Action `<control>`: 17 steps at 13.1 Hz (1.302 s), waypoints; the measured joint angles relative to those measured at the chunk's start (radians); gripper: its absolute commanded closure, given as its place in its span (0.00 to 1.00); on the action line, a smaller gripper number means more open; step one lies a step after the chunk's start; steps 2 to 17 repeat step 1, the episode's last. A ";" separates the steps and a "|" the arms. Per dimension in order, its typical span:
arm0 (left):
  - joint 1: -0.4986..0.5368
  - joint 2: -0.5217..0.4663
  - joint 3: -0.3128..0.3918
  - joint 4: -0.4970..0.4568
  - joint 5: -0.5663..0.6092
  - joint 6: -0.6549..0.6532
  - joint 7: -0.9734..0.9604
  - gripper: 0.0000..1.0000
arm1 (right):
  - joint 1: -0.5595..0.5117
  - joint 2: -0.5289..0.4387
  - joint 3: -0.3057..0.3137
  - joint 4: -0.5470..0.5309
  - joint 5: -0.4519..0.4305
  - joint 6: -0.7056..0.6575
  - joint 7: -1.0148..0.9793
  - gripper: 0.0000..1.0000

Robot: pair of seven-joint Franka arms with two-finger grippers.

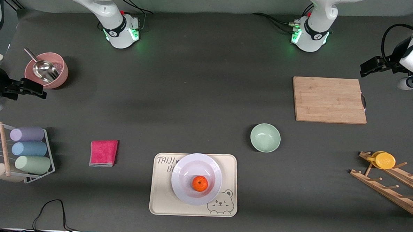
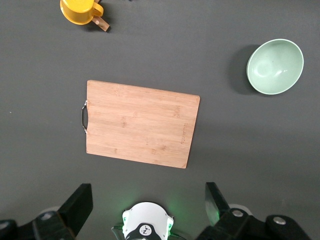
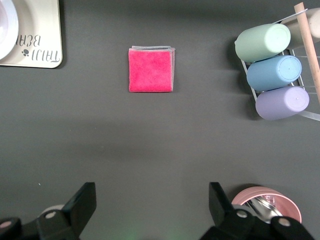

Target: Place orange and plate with both arms

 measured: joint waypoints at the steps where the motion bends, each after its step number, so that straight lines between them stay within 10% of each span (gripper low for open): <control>1: 0.000 -0.001 0.000 0.000 0.000 -0.001 0.000 0.00 | 0.000 0.000 0.000 0.000 0.000 0.000 0.000 0.00; 17: 0.000 -0.001 0.000 0.000 0.000 -0.001 0.000 0.00 | 0.000 0.000 0.000 0.000 0.000 0.000 0.000 0.00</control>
